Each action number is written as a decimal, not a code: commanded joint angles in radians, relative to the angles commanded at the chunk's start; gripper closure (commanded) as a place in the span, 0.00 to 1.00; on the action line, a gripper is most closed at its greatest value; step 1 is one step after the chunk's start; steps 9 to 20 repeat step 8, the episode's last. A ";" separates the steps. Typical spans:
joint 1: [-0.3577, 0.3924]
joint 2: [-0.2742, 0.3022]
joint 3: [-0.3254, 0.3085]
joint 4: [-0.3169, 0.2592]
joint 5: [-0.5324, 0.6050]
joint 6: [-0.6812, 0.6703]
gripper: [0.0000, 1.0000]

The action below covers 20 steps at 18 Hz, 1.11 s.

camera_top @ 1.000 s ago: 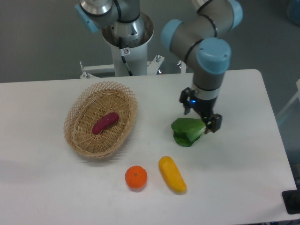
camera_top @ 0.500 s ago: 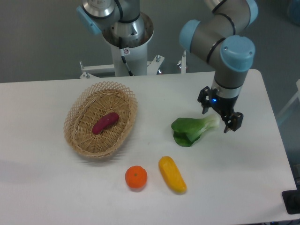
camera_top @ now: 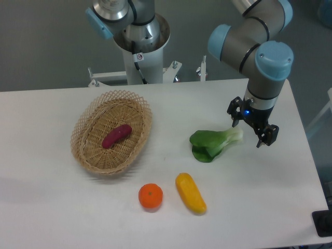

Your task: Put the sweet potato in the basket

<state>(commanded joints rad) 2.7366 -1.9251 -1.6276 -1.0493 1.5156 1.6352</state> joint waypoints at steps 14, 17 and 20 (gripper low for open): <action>0.000 -0.003 -0.003 0.003 0.000 0.006 0.00; 0.000 -0.003 -0.003 0.003 0.000 0.006 0.00; 0.000 -0.003 -0.003 0.003 0.000 0.006 0.00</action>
